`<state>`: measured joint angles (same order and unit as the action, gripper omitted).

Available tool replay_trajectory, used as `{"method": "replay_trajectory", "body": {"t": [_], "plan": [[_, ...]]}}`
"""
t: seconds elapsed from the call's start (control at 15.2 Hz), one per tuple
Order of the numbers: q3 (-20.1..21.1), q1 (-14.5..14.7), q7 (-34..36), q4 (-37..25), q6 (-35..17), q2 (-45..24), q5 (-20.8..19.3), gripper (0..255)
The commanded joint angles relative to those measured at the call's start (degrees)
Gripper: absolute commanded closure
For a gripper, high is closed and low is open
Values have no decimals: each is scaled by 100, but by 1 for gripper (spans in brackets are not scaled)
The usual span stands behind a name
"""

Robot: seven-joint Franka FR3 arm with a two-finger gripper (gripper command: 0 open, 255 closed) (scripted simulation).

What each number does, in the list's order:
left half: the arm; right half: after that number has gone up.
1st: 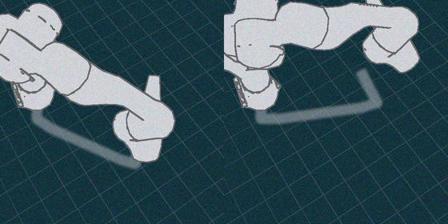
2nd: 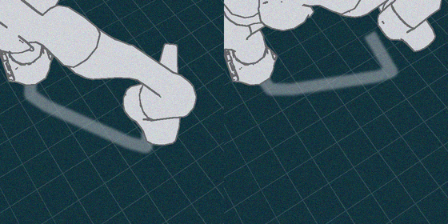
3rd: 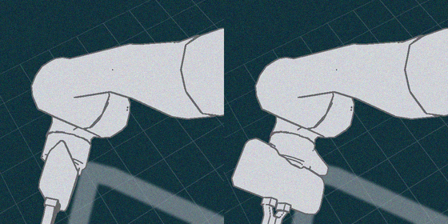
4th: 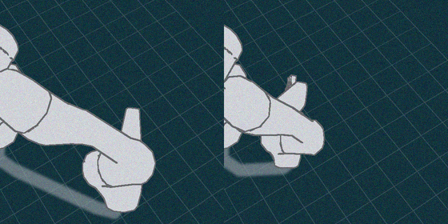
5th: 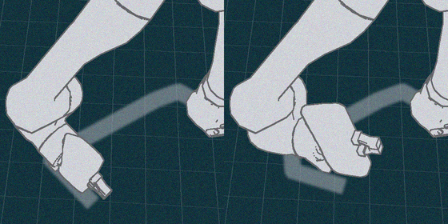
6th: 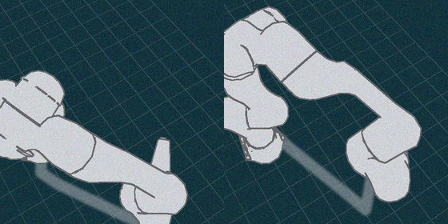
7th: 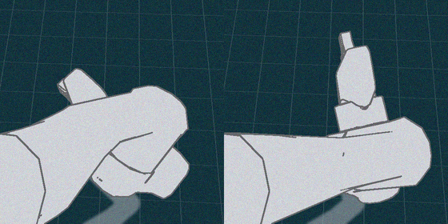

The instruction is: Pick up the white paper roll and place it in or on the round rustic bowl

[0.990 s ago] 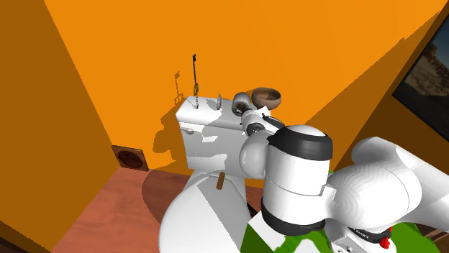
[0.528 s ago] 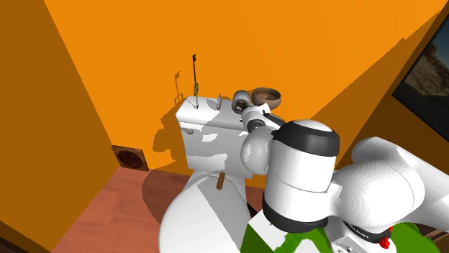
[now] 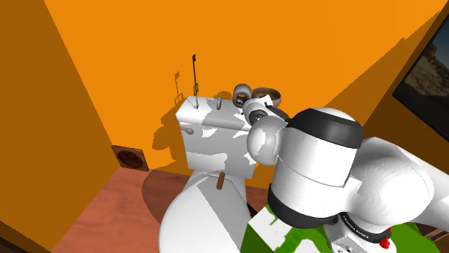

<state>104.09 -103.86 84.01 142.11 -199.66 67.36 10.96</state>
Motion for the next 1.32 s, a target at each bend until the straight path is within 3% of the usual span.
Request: {"method": "replay_trajectory", "body": {"t": [0.0,1.25], "plan": [[-130,50,-87,7,61,-119,-68,255],[-1464,788,-899,15,781,-1102,-611,255]]}}
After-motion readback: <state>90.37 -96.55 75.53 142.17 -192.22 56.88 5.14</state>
